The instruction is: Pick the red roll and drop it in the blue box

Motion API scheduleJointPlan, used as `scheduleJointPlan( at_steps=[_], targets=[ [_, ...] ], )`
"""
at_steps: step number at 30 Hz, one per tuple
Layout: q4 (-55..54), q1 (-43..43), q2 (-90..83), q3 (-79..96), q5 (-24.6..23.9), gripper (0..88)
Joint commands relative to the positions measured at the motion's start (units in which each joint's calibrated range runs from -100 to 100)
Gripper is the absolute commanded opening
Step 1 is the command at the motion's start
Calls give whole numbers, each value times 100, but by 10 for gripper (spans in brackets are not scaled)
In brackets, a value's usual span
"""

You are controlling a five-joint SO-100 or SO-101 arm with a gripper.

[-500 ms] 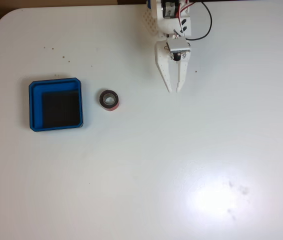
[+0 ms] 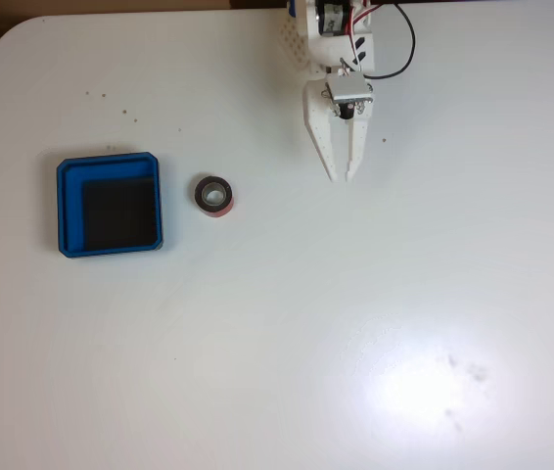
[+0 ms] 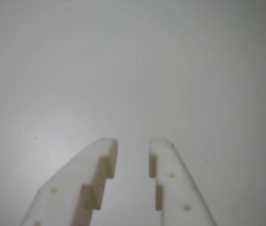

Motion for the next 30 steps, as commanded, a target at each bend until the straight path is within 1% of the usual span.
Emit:
scheduleJointPlan(
  at_steps=[1, 10, 25, 30],
  targets=[
    [-129, -9, -27, 72, 33, 7],
    [-129, 186, -27, 72, 7, 6],
    [-129, 2316, -27, 72, 33, 6],
    [-129, 2902, -19, 72, 33, 6]
  ],
)
